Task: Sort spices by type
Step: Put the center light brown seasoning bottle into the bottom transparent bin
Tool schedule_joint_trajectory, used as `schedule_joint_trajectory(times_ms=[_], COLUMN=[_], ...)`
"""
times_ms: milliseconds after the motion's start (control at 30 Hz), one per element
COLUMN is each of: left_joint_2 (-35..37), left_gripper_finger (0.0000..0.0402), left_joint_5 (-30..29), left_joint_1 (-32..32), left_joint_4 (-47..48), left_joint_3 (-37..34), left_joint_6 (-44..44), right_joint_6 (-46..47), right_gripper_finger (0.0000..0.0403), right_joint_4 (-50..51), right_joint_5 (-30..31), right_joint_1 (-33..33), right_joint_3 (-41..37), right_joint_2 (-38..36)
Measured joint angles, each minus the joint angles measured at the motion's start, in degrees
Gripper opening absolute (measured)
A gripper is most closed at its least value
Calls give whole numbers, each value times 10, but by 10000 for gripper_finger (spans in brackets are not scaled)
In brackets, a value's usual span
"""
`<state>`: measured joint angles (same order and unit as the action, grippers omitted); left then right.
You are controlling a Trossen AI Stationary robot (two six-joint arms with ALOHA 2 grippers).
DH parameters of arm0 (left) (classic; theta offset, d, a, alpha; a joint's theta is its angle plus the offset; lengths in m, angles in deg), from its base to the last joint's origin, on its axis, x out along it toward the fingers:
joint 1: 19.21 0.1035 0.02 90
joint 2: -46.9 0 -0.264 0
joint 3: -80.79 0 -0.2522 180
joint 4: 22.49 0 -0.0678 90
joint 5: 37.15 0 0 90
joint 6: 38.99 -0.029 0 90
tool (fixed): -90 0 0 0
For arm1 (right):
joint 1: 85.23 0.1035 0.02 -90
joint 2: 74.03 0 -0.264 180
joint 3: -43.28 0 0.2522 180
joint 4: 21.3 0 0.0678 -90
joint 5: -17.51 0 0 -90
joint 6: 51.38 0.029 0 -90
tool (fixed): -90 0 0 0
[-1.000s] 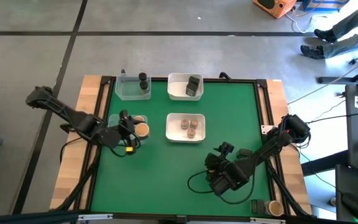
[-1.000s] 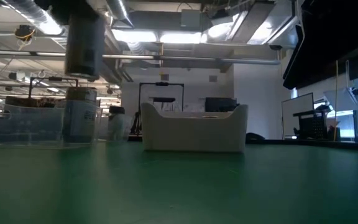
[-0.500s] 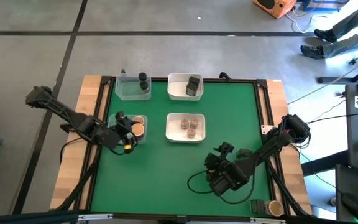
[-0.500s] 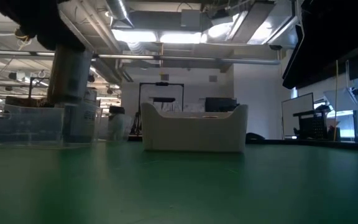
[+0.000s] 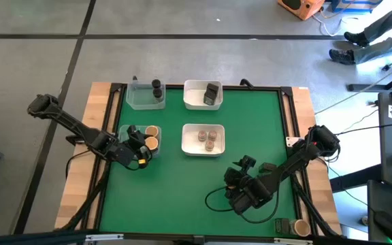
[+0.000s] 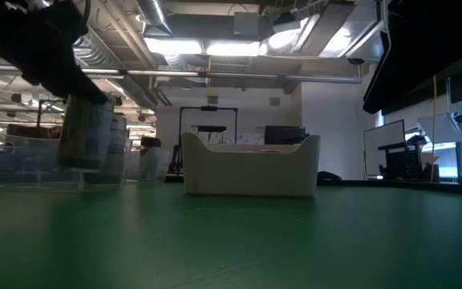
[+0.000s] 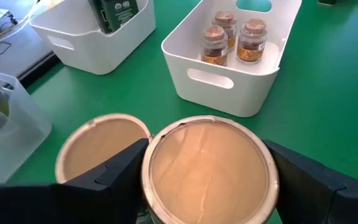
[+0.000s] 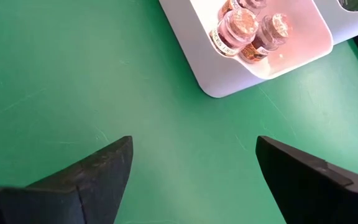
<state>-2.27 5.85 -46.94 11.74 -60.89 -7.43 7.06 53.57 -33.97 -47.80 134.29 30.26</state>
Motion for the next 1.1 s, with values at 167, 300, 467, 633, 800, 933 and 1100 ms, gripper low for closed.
schedule_joint_trajectory(times_ms=[167,300,467,633,800,933,1100], left_joint_2=[1,1,1,2,2,-1,-1], left_gripper_finger=[267,267,267,267,267,267,267], left_joint_5=[-9,-9,-5,3,2,2,-1], left_joint_1=[0,0,0,0,0,0,0], left_joint_4=[-70,-72,-70,-53,-55,-27,-37], left_joint_3=[-40,-44,-44,-26,-10,-16,-39], left_joint_6=[-2,-2,-8,-46,-78,-56,-36], right_joint_6=[0,0,0,0,0,0,0], right_gripper_finger=[340,340,340,340,340,340,340], right_joint_4=[-1,-1,-1,-1,-1,-1,-1], right_joint_5=[0,0,-1,-6,-6,-6,-5], right_joint_1=[0,0,0,0,0,0,0], right_joint_3=[0,0,0,0,0,0,0], right_joint_2=[0,0,0,0,0,0,0])
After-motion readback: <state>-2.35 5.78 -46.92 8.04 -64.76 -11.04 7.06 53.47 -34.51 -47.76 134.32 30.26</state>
